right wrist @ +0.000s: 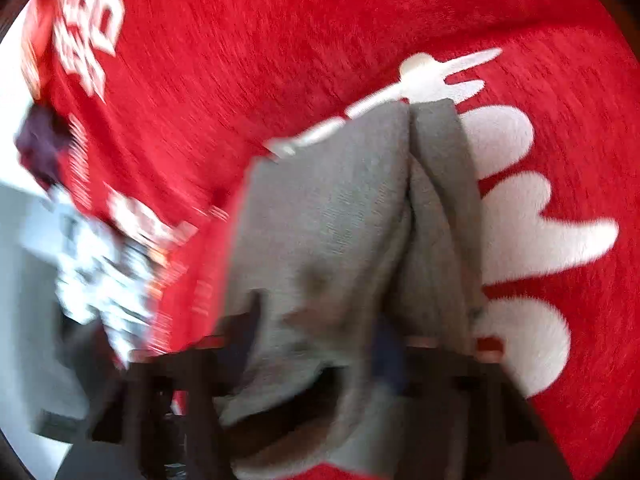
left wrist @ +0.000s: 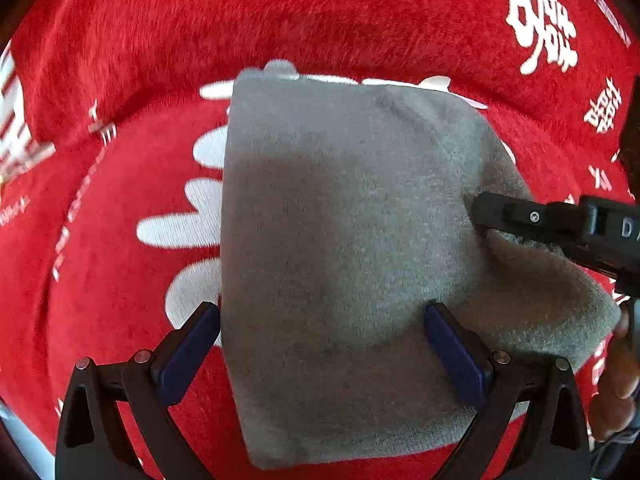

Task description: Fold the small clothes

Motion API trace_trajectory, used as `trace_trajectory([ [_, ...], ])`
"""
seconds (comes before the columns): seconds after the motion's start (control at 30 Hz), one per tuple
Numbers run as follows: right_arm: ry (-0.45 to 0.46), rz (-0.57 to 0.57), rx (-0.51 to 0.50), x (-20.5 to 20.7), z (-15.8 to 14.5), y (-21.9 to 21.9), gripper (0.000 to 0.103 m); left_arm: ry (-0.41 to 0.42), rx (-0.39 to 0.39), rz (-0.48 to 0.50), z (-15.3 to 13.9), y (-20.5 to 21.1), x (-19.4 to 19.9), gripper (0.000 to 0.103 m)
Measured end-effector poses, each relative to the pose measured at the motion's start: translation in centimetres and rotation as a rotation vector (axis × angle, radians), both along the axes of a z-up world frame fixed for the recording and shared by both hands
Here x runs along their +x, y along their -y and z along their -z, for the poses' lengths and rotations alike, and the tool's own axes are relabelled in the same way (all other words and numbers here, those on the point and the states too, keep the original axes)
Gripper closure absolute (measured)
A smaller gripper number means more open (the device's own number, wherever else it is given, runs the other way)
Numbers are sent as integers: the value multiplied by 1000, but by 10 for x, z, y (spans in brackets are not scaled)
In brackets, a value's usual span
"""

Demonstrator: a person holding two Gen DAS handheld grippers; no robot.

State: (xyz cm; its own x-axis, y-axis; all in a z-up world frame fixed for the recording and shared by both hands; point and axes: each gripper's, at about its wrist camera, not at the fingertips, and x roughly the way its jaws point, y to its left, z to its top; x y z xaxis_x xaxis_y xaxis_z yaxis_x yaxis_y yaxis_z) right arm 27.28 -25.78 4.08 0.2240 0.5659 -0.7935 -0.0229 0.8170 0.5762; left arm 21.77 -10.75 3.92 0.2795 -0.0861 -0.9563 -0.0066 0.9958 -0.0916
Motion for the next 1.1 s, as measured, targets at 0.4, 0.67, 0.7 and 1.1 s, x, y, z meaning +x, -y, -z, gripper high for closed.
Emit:
trace_trajectory([
  [0.4,107,-38,-187,-8,-10,14,73,3,86,132,1,32,-3,1],
  [0.67,360,-51,-203,-65,-95,25,42,38,-73,11,-29,-20,-17,1],
  [0.7,372,-81,-185,-71,-98,20,40,30,-81,-3,-27,-23,-16,1],
  [1.1,154,-217,-389,-122,-29,26,82,-71,-105,-63,9,-47,-42,1],
])
